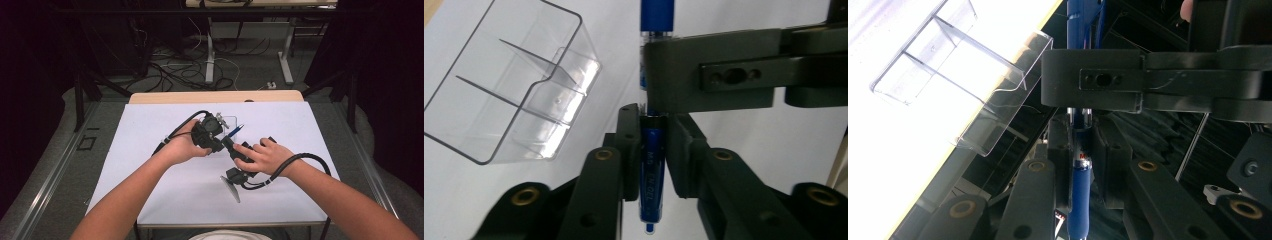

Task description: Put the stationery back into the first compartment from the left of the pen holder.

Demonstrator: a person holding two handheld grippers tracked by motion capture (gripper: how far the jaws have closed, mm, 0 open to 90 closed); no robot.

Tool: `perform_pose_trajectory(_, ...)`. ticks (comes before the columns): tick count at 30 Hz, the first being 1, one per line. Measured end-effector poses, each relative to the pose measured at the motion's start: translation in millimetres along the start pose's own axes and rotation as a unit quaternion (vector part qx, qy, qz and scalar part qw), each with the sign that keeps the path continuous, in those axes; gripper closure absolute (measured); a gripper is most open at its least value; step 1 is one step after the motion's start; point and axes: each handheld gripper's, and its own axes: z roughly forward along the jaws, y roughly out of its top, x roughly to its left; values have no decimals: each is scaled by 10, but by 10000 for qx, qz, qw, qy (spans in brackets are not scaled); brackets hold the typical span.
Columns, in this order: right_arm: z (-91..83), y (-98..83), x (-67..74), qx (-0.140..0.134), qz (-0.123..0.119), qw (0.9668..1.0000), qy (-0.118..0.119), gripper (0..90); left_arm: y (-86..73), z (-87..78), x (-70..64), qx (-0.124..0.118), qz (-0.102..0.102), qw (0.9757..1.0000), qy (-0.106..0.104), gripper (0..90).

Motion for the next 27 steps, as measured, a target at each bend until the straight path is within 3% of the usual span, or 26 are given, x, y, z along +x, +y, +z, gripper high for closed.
perform_pose_trajectory(6,12,-7,-17,101,51,9999,-17,787,6,-13,2,-104,-15,9999,92,787)
perform_pose_trajectory(7,20,-16,-23,46,105,9999,-16,774,8,-16,10,-88,-9,9998,175,788)
perform_pose_trajectory(8,9,-28,-33,101,199,9997,42,705,8,-18,19,-84,-57,9997,225,788)
perform_pose_trajectory(10,-4,-39,-50,86,235,9997,-78,660,1,-30,56,-138,-140,9994,281,788)
perform_pose_trajectory(11,-22,-43,-78,58,169,9994,-306,654,-3,-42,77,-172,-173,9992,311,789)
perform_pose_trajectory(12,-26,-53,-98,-5,251,9996,-117,645,-9,-50,96,-239,-215,9990,299,789)
perform_pose_trajectory(13,-37,-58,-91,-14,309,9992,-252,637,-12,-63,110,-259,-270,9988,316,789)
perform_pose_trajectory(15,-64,-59,-113,-10,431,9989,-160,600,-20,-81,140,-366,-320,9982,352,789)
perform_pose_trajectory(20,-84,-53,-106,-31,658,9977,-129,547,-29,-122,202,-667,-494,9956,442,789)
perform_pose_trajectory(22,-95,-50,-88,32,907,9959,-54,510,-26,-140,225,-780,-537,9944,465,789)
perform_pose_trajectory(27,-76,-81,-91,228,1255,9917,140,430,-13,-173,275,-1078,-737,9898,561,789)
